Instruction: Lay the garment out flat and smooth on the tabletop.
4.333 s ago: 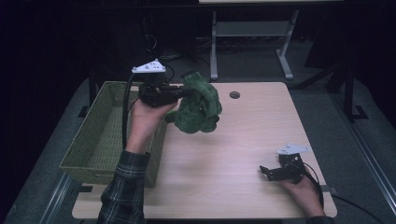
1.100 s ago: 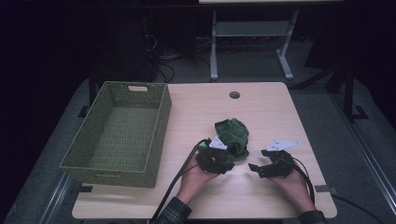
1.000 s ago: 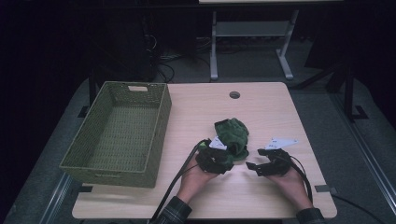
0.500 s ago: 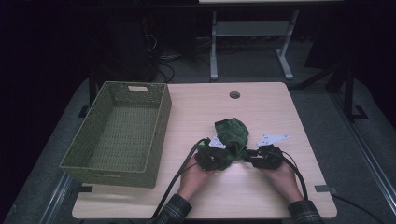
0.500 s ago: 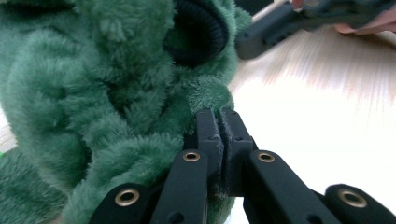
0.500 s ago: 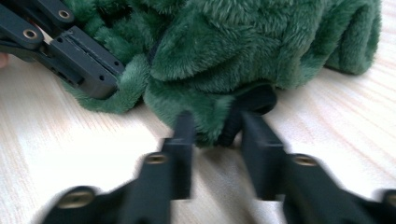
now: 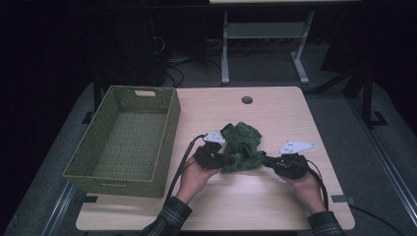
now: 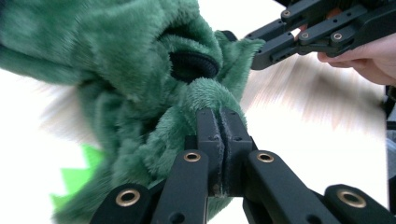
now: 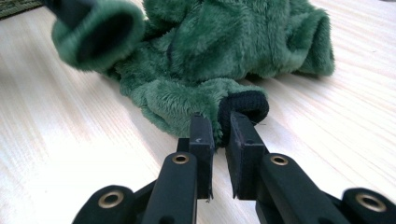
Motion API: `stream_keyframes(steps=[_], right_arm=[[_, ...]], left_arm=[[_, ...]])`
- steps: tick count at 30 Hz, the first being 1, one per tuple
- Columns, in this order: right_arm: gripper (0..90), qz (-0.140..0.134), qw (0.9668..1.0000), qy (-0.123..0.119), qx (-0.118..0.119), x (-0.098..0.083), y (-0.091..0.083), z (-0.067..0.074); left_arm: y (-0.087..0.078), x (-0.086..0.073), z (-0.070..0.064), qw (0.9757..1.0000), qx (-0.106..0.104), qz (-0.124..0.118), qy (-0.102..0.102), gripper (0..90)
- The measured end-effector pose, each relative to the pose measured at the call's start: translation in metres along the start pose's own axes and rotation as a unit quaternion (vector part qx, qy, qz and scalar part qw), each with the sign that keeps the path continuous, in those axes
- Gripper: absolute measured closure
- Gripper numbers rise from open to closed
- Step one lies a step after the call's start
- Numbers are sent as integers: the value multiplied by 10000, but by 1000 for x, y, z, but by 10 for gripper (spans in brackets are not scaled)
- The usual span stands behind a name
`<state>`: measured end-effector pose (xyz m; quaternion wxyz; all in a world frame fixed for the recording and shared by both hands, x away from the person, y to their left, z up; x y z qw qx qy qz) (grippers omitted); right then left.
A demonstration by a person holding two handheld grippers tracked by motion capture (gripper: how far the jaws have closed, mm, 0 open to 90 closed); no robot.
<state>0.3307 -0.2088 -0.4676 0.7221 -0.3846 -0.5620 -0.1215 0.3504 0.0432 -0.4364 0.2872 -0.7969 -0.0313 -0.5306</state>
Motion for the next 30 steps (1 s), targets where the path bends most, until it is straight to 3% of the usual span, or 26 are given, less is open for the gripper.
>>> stream_keyframes(steps=[8,13,17,23,26,30], right_arm=[[815,74,9998,-85,-134,-3,-20,-2],[820,74,9996,-81,-263,-6,-31,-4],[824,60,9995,40,-321,-12,-40,-7],[824,185,9987,132,-448,-23,-57,-12],[789,228,9986,202,-437,-30,-60,-12],[705,174,9984,212,-494,-30,-64,-14]], left_arm=[[-29,-2,18,9995,291,-23,-78,883],[-37,-5,25,9994,259,-59,-237,884],[-38,-13,22,9996,229,82,-142,884],[-31,-32,17,9984,257,499,-33,872],[-33,-28,15,9978,333,552,132,836],[-46,-15,8,9980,491,351,166,726]])
Point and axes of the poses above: each handheld gripper's, and its own axes: y roughly forward along the jaws, x roughly out of its top, z roughly to its left, the point moved 3 cm from there along y, roughly forward along the jaws, and after that the axes turned 14 degrees about -z, right-handed, at the moved point
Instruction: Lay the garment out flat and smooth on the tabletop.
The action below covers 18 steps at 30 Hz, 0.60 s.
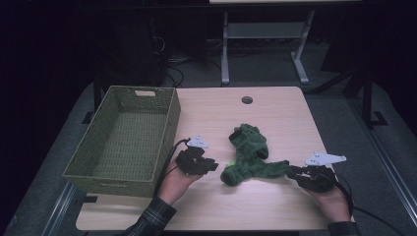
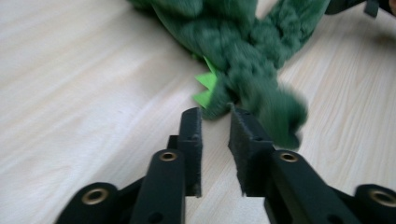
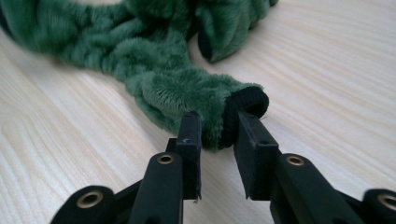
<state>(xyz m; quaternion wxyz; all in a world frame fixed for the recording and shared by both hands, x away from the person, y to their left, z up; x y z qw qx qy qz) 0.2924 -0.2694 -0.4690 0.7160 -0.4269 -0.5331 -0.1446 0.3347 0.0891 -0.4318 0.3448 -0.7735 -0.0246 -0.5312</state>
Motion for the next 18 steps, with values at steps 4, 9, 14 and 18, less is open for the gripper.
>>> stream_keyframes(steps=[4,9,14,18], right_arm=[[661,-147,9999,3,-34,4,-4,-3],[766,-354,9992,-124,-101,19,-12,-2],[897,-14,9996,-230,177,19,7,0],[898,239,9988,-256,333,14,22,2]], left_arm=[[-8,10,-7,9998,-78,-196,7,759],[-1,17,-26,9984,-468,-263,166,859],[24,6,-33,9973,-716,-22,142,897],[43,-6,-36,9970,-749,179,105,897]])
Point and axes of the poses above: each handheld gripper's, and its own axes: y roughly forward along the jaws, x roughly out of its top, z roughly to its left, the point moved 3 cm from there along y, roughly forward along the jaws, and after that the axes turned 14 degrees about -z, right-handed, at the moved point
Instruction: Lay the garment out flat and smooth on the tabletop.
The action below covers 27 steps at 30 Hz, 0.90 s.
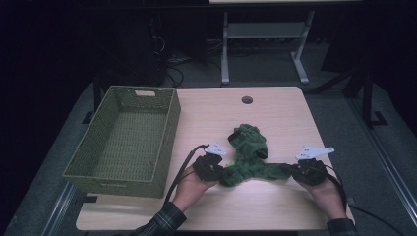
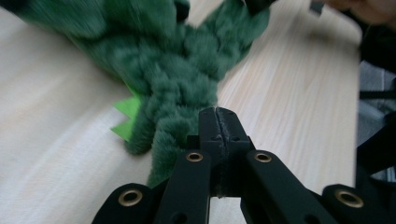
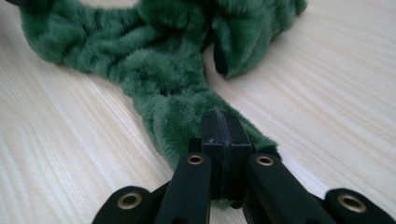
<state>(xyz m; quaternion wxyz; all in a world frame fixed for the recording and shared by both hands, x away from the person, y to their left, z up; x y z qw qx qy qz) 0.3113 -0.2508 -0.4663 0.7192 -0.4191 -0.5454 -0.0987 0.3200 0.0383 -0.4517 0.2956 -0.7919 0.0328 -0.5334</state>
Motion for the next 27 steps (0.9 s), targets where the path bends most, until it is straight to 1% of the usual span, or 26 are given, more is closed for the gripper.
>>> stream_keyframes(steps=[1,2,5,6,7,8,9,10,11,12,13,15,17,19,21,22,23,24,25,27], right_arm=[[898,62,10000,-44,14,-1,3,0],[898,141,9999,-34,16,-3,4,0],[897,260,9997,27,27,-7,7,0],[897,264,9996,25,27,-9,8,-1],[897,299,9995,16,34,-10,9,-2],[897,299,9995,16,34,-10,9,-2],[897,328,9995,26,23,-11,9,-2],[897,357,9994,-6,19,-13,11,-4],[897,386,9992,40,6,-15,12,-5],[897,407,9992,56,15,-15,12,-6],[898,401,9992,73,31,-16,13,-6],[898,446,9990,70,54,-16,13,-6],[898,527,9986,56,86,-18,11,-3],[899,579,9982,-8,149,-19,8,3],[899,597,9980,3,212,-22,4,9],[899,603,9978,-22,265,-23,2,11],[899,618,9976,20,311,-24,0,14],[899,618,9976,20,311,-24,0,14],[899,645,9970,-4,420,-27,-4,21],[898,673,9966,15,485,-29,-8,28]], left_arm=[[4,-3,1,10000,19,77,4,897],[7,-7,3,9999,49,153,32,897],[11,-16,9,9991,166,381,53,897],[11,-18,13,9983,250,497,173,897],[11,-19,15,9980,354,501,150,897],[11,-19,15,9980,354,501,150,897],[11,-21,18,9974,458,536,141,897],[9,-22,22,9967,489,613,203,897],[9,-23,25,9968,523,588,160,897],[9,-23,27,9970,488,590,137,897],[9,-24,27,9974,482,534,38,897],[8,-24,28,9973,439,576,72,898],[5,-25,28,9970,408,649,131,898],[1,-28,27,9971,373,663,51,898],[-3,-31,26,9973,294,673,-30,897],[-6,-32,26,9971,257,715,-27,898],[-8,-33,25,9970,238,733,-41,897],[-8,-33,25,9970,238,733,-41,897],[-11,-34,23,9963,190,833,25,897],[-17,-39,17,9961,125,872,35,897]])
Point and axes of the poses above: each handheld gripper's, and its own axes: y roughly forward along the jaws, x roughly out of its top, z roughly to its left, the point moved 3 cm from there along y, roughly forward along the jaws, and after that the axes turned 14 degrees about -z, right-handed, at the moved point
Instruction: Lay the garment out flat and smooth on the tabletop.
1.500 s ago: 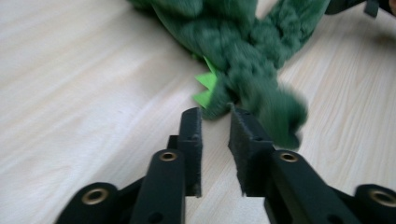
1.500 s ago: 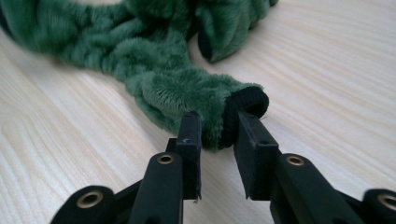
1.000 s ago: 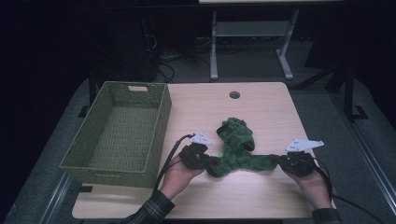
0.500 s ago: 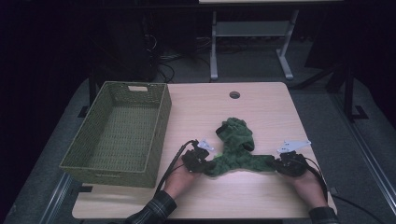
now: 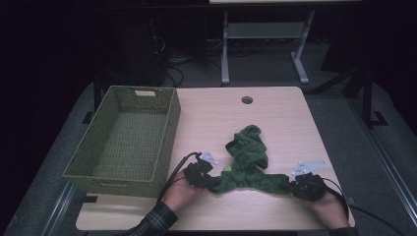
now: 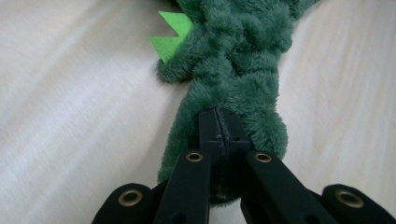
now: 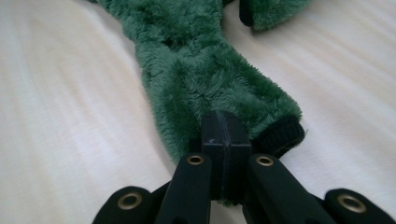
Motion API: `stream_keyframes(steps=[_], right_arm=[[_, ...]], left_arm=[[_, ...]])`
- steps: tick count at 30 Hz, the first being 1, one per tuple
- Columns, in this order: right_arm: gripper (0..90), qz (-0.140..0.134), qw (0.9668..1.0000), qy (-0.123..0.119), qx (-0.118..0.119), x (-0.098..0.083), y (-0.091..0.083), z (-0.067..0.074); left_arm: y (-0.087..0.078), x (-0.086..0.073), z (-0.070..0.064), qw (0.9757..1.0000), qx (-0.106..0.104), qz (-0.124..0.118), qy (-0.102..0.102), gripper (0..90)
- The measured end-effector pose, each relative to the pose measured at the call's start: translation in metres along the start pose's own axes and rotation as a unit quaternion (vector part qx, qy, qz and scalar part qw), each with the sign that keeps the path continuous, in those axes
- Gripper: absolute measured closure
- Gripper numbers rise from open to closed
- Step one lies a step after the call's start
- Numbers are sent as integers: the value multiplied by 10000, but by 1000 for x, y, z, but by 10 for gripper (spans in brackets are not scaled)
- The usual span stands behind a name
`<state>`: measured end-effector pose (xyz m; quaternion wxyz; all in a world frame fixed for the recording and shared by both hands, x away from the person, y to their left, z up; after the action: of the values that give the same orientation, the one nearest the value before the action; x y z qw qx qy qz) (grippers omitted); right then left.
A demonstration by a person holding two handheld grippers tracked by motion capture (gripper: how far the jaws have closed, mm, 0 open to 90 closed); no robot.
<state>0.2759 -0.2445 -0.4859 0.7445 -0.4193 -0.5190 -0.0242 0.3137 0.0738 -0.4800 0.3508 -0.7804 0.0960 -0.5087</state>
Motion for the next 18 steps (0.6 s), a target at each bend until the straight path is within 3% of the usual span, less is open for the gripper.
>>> stream_keyframes(steps=[4,6,8,9,10,18], right_arm=[[896,-19,9999,-102,97,-2,-3,10],[836,-217,9996,-159,74,5,-6,14],[809,-297,9994,-160,58,9,-7,14],[783,-367,9992,-153,44,13,-7,14],[718,-446,9989,-167,-8,21,-5,10],[620,-443,9990,-5,-58,35,13,-2]], left_arm=[[-6,-5,-5,9999,-85,-47,-57,859],[-12,1,-5,9999,-46,-146,-28,757],[-13,6,-5,9997,-12,-226,-6,715],[-14,11,-4,9996,14,-295,10,715],[-15,20,-1,9993,37,-383,33,658],[-13,64,20,9963,301,-799,132,551]])
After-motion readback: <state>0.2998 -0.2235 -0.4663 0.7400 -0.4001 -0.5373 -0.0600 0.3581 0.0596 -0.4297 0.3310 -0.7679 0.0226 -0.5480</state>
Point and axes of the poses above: each handheld gripper's, and its own axes: y roughly forward along the jaws, x roughly out of its top, z roughly to its left, the point moved 3 cm from there along y, roughly forward along the jaws, and after that the axes turned 14 degrees about -z, right-handed, at the moved point
